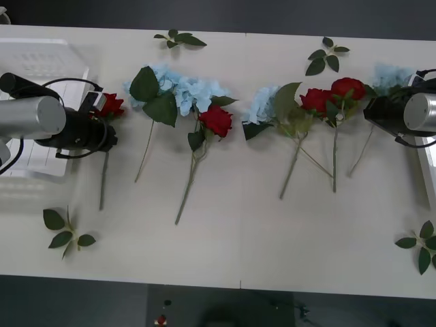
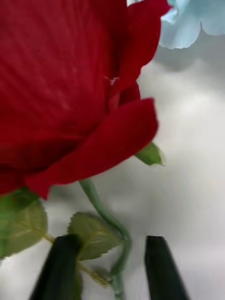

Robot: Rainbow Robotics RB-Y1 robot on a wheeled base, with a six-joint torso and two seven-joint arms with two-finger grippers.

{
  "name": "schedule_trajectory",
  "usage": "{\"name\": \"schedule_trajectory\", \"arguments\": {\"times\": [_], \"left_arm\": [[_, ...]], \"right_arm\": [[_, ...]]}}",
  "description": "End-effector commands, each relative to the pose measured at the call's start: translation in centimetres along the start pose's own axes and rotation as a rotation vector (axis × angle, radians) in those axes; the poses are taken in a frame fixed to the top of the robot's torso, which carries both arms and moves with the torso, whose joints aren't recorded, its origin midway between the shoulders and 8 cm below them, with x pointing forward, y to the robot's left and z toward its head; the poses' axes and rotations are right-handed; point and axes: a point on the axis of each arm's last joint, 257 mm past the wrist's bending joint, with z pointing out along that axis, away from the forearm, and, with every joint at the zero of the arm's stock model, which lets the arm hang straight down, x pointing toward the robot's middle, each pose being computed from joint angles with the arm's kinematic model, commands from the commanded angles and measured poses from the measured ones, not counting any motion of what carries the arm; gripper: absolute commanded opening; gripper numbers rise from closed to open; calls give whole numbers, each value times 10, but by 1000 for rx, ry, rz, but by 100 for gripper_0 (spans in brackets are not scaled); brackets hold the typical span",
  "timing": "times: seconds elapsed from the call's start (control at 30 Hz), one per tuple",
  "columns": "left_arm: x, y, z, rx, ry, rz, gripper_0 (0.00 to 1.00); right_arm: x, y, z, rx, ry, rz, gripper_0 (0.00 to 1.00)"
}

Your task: Put the red flowers into the right box and the blue flowers into the left box

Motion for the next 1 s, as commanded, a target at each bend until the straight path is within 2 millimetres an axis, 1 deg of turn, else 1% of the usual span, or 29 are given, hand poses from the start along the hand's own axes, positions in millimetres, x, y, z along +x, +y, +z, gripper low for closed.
{"name": "schedule_trajectory", "arguments": {"times": [0.03, 0.17, 0.2, 0.23, 0.5, 0.67, 0.7, 0.77, 0.83, 0.93, 1.0], "left_arm": [[-16, -6, -1, 3, -29, -42, 28], [-16, -5, 0, -5, -29, -25, 28], [-14, -4, 0, -9, -27, -22, 19], [-15, -3, 0, -12, -28, -16, 0], [-23, -4, -3, -22, -44, 36, 0], [-27, -3, -7, -25, -53, 45, 1], [-28, -2, -8, -25, -54, 46, 2], [-33, 3, -13, -33, -66, 48, 24], [-39, 6, -19, -37, -78, 59, 39], [-44, 7, -24, -39, -89, 76, 50], [-46, 7, -24, -42, -91, 83, 52]], "right_arm": [[-21, 18, -6, -24, -31, 24, 0], [-21, 18, -6, -23, -32, 22, 0], [-20, 17, -6, -21, -31, 19, 0], [-20, 17, -6, -21, -31, 19, 0], [-21, 18, -6, -25, -31, 23, 0], [-27, 17, -13, -25, -19, 16, 0], [-28, 18, -15, -27, -17, 13, 0], [-34, 19, -24, -28, -2, -2, 0], [-40, 22, -33, -40, 11, -10, 0], [-46, 29, -51, -99, 35, 46, 0], [-51, 35, -66, -143, 49, 70, 0]]}}
